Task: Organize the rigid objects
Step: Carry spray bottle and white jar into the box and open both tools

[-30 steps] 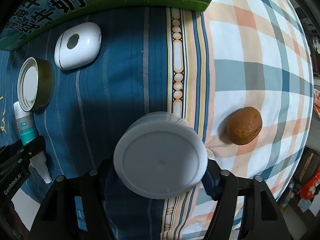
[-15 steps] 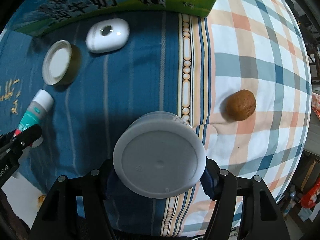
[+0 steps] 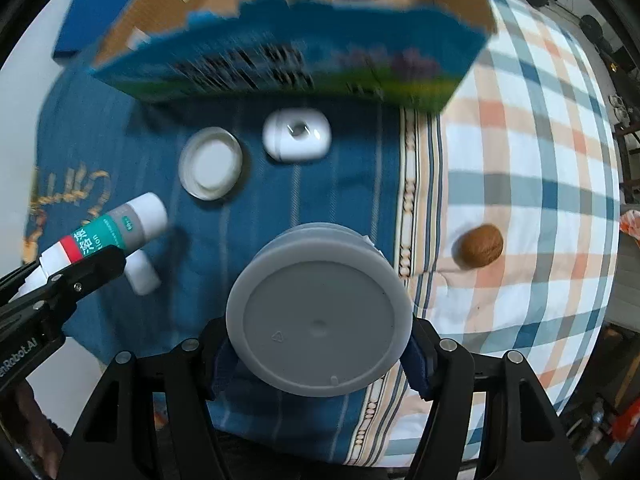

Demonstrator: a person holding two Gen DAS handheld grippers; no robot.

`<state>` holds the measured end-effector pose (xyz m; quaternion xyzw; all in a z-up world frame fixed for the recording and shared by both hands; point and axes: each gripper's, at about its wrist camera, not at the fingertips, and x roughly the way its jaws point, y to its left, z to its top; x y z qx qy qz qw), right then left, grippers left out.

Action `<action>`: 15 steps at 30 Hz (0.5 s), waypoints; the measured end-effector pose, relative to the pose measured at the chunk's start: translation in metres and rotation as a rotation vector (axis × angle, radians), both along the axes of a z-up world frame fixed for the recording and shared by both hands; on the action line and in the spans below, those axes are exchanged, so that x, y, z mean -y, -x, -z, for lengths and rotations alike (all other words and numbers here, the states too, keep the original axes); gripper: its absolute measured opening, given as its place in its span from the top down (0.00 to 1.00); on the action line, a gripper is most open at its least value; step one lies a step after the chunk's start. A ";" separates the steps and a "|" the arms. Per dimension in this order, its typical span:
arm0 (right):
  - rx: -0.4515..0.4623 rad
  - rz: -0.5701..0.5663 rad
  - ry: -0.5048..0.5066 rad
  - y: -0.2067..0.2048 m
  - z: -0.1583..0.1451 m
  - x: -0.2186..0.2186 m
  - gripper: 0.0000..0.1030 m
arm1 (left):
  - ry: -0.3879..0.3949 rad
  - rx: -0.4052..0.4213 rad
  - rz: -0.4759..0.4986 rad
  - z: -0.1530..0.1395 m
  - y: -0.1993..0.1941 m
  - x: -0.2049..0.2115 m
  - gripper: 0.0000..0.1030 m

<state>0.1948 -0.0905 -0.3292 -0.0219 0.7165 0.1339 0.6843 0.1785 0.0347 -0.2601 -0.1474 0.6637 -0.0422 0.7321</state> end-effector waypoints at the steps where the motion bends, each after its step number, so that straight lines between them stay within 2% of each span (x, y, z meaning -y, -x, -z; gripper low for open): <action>1: 0.013 -0.002 -0.011 -0.001 -0.009 0.000 0.33 | 0.007 0.033 0.001 -0.017 -0.005 -0.001 0.71; 8: 0.099 -0.006 -0.085 -0.044 -0.083 0.014 0.33 | 0.028 0.175 -0.018 -0.075 -0.049 -0.009 0.71; 12: 0.157 0.006 -0.075 -0.074 -0.101 0.016 0.33 | 0.009 0.213 -0.029 -0.085 -0.079 -0.011 0.71; 15: 0.177 0.019 -0.062 -0.098 -0.100 0.017 0.33 | -0.013 0.226 -0.032 -0.085 -0.107 -0.014 0.71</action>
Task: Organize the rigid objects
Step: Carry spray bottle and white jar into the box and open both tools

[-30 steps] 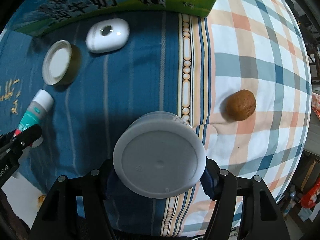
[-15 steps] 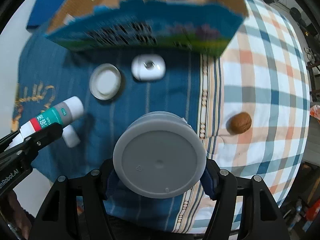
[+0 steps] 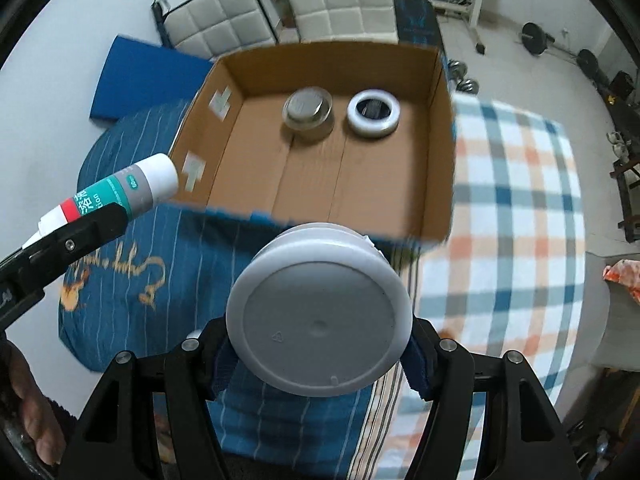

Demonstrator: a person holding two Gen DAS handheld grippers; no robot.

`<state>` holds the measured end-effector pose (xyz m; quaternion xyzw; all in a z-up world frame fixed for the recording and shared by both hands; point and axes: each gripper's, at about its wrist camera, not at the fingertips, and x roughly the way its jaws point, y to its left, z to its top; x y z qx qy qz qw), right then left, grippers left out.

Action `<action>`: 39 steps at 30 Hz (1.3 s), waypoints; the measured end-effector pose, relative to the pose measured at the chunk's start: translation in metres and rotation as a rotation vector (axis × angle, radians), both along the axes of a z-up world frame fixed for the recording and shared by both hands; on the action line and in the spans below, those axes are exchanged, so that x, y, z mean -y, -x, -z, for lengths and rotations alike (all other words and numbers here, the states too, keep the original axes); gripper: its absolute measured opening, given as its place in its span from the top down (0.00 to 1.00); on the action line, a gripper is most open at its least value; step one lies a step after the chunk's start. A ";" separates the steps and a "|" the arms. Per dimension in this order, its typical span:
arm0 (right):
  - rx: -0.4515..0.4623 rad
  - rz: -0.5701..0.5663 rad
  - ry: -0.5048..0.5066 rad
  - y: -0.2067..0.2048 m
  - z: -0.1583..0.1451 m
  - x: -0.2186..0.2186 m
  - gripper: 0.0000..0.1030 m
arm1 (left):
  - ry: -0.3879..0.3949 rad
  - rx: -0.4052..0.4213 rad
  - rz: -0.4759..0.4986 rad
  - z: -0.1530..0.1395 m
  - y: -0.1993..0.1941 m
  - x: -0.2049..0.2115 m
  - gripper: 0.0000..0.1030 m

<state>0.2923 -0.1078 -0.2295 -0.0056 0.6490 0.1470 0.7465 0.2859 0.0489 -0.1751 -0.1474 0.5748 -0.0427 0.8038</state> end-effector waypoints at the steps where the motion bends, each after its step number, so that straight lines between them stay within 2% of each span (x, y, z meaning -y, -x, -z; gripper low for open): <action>1: 0.003 0.005 0.005 -0.009 0.005 0.000 0.33 | -0.008 0.003 0.000 0.002 -0.011 -0.001 0.71; 5: 0.007 0.016 0.040 -0.040 0.016 -0.005 0.33 | -0.038 -0.001 0.007 0.014 -0.048 -0.006 0.71; 8: -0.014 0.036 0.066 -0.068 0.037 -0.010 0.33 | -0.049 -0.019 0.008 0.029 -0.077 -0.012 0.71; 14: -0.100 0.111 0.119 -0.130 0.108 -0.015 0.33 | -0.063 -0.066 -0.015 0.068 -0.138 -0.031 0.71; 19: -0.186 0.173 0.181 -0.161 0.162 -0.013 0.33 | -0.085 -0.152 -0.007 0.128 -0.178 -0.039 0.71; 22: -0.219 0.179 0.207 -0.167 0.181 -0.018 0.33 | -0.086 -0.213 -0.006 0.163 -0.189 -0.040 0.71; 25: -0.226 0.186 0.226 -0.170 0.192 -0.021 0.33 | -0.094 -0.242 0.007 0.183 -0.194 -0.035 0.71; 30: -0.248 0.184 0.251 -0.169 0.204 -0.018 0.32 | -0.088 -0.259 0.018 0.194 -0.194 -0.030 0.71; 33: -0.277 0.174 0.254 -0.166 0.211 -0.017 0.32 | -0.066 -0.301 0.020 0.201 -0.188 -0.031 0.71; 39: -0.294 0.165 0.274 -0.162 0.221 -0.015 0.32 | -0.102 -0.408 0.029 0.230 -0.180 -0.034 0.71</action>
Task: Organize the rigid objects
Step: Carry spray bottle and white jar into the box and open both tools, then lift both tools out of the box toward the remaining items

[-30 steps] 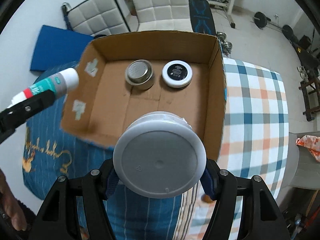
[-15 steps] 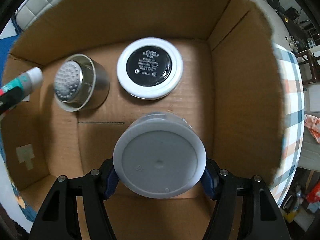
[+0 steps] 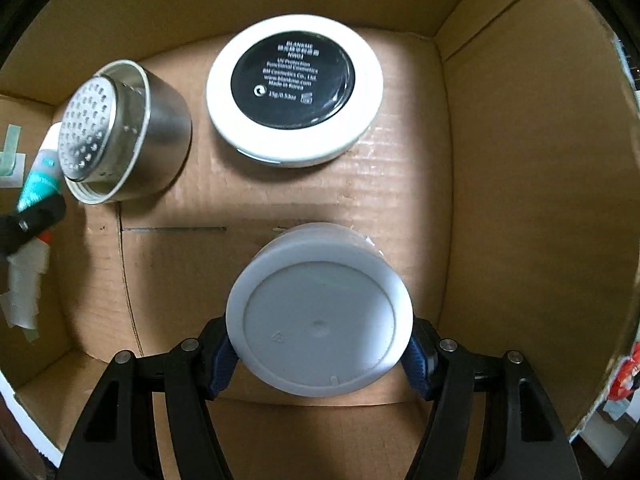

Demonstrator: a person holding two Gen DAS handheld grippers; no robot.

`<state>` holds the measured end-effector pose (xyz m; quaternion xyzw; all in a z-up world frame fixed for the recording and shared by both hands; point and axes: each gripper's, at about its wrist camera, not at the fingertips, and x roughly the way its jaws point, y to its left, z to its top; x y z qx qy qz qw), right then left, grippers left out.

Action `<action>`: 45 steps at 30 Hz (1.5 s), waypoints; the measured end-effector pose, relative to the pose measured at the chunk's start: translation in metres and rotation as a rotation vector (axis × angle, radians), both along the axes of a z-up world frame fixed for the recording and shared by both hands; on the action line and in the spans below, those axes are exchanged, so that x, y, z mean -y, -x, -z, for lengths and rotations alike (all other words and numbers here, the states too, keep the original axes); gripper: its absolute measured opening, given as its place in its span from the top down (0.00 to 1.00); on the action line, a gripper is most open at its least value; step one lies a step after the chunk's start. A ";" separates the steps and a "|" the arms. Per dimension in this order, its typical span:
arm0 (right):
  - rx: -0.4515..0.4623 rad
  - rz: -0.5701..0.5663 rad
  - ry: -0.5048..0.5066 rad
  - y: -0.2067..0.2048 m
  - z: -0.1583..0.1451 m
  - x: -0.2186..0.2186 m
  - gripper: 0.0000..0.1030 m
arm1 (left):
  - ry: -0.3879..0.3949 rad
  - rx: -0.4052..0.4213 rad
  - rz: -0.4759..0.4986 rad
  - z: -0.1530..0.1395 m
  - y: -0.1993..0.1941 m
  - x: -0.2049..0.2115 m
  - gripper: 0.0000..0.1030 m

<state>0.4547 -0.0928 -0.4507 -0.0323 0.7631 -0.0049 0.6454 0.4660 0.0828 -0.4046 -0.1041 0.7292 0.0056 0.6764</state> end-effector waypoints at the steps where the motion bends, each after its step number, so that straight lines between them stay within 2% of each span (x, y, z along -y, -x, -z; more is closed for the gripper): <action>1: 0.002 -0.001 0.004 0.000 0.001 0.002 0.32 | -0.006 -0.021 -0.007 0.004 -0.002 -0.002 0.71; 7: 0.012 0.024 0.012 -0.011 0.001 0.003 0.32 | -0.008 -0.030 -0.028 0.009 -0.016 -0.006 0.71; 16: 0.001 0.040 0.014 -0.018 -0.002 0.005 0.31 | -0.061 -0.016 0.031 0.008 -0.026 0.004 0.71; 21: 0.003 0.046 0.004 -0.022 -0.010 0.004 0.31 | -0.067 -0.030 0.033 -0.006 -0.024 0.010 0.68; 26: 0.020 0.040 -0.013 -0.019 -0.018 -0.004 0.24 | -0.093 0.015 0.060 -0.032 -0.016 0.013 0.61; 29: 0.039 0.035 -0.031 -0.012 -0.031 -0.006 0.19 | -0.092 0.047 0.055 -0.047 0.005 0.009 0.52; 34: 0.080 0.017 -0.052 0.005 -0.058 -0.006 0.08 | -0.072 0.120 0.033 -0.079 0.024 0.008 0.27; 37: 0.122 -0.002 -0.047 0.015 -0.078 -0.009 0.00 | -0.058 0.160 0.027 -0.101 0.037 0.012 0.16; 42: 0.179 -0.029 -0.051 0.030 -0.112 -0.009 0.00 | -0.050 0.216 0.019 -0.135 0.063 0.018 0.09; 45: 0.210 -0.028 -0.063 0.039 -0.131 -0.011 0.00 | -0.036 0.243 0.007 -0.138 0.061 0.005 0.08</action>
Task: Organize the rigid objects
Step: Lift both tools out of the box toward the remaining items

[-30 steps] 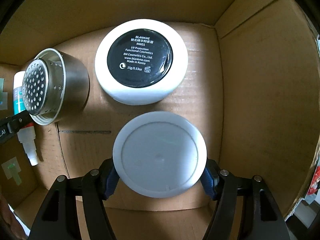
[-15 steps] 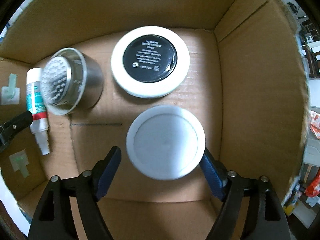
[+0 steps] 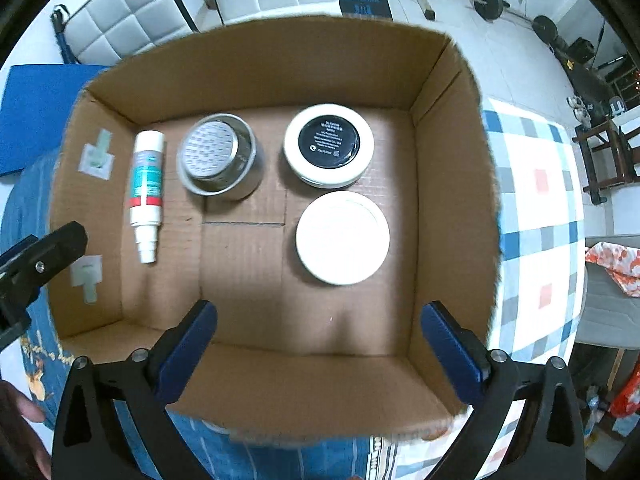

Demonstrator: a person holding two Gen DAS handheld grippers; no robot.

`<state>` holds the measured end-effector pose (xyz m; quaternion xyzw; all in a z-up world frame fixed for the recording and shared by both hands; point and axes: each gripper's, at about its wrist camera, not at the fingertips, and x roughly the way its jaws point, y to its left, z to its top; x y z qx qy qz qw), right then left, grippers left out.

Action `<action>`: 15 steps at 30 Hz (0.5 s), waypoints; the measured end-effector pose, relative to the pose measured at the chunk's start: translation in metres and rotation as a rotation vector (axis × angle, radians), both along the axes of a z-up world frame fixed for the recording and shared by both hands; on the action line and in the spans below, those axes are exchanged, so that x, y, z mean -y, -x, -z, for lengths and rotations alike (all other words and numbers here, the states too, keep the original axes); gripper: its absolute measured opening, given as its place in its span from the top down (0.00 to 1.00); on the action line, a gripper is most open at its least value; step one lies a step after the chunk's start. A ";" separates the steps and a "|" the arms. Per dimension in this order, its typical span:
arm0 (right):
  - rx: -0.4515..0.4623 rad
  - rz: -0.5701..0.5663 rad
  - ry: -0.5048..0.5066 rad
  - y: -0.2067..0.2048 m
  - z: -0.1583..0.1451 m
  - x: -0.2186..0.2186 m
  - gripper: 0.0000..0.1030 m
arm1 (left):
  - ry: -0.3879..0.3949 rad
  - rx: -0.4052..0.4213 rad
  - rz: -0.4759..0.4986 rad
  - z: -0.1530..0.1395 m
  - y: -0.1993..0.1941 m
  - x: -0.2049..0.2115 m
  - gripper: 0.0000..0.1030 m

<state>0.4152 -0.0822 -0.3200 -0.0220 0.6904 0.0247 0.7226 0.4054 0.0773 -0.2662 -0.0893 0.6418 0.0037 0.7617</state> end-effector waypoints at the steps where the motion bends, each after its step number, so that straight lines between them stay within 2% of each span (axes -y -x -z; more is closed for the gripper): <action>1: 0.010 -0.001 -0.003 0.005 -0.005 0.001 0.00 | 0.002 0.014 -0.003 -0.008 0.006 -0.001 0.08; 10: 0.134 -0.016 -0.011 0.047 -0.053 0.007 0.00 | -0.056 0.159 -0.010 -0.067 0.057 0.001 0.08; 15: 0.195 -0.023 -0.036 0.074 -0.083 0.013 0.00 | -0.072 0.210 -0.014 -0.087 0.082 0.006 0.08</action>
